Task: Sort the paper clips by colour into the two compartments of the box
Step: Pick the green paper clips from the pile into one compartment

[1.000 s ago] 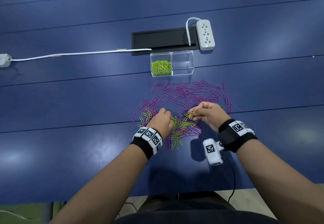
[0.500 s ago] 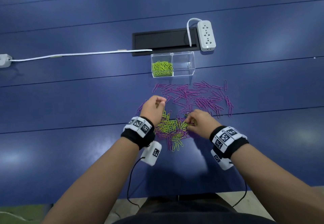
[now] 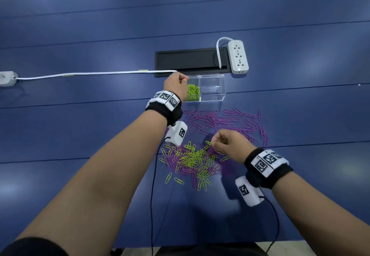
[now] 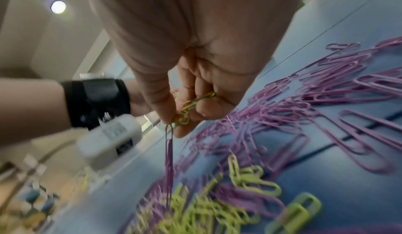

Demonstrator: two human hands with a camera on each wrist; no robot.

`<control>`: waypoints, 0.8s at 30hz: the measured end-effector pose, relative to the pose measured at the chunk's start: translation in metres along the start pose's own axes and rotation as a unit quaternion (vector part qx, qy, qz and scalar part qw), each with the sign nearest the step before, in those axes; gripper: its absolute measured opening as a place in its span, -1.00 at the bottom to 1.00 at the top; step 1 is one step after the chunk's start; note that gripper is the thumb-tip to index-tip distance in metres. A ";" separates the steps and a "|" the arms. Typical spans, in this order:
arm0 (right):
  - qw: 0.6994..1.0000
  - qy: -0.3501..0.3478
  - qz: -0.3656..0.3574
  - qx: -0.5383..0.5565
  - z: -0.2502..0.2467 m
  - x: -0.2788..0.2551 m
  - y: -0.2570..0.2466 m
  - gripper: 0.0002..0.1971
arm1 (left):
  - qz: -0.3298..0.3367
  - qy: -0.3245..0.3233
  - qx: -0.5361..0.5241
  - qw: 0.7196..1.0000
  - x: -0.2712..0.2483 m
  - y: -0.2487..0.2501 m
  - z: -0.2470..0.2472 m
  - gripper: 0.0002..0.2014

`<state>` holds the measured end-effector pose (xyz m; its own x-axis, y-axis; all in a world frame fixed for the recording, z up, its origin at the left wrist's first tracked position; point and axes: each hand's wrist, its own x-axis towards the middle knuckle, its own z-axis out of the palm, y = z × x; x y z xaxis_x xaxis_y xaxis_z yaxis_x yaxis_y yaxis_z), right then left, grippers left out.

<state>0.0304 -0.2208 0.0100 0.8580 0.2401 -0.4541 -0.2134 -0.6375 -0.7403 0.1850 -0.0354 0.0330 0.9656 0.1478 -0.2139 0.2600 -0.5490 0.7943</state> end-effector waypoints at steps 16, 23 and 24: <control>0.982 -0.095 0.008 0.166 -0.043 0.054 -0.066 -0.94 | 0.060 -0.010 0.019 0.998 -0.054 -0.025 -0.017 -0.83; 0.998 0.060 -0.001 -0.014 -0.047 0.124 -0.094 -0.83 | 0.025 -0.114 0.101 0.988 -0.128 -0.086 0.005 -0.86; 0.995 0.075 -0.011 -0.063 -0.046 0.135 -0.099 -0.82 | 0.035 -0.129 0.123 0.983 -0.134 -0.093 0.008 -0.85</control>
<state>0.1891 -0.1590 0.0446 0.9241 0.1481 -0.3522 -0.1421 -0.7224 -0.6767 0.0309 -0.0107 -0.0171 0.9405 -0.0943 -0.3264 0.1542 -0.7375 0.6575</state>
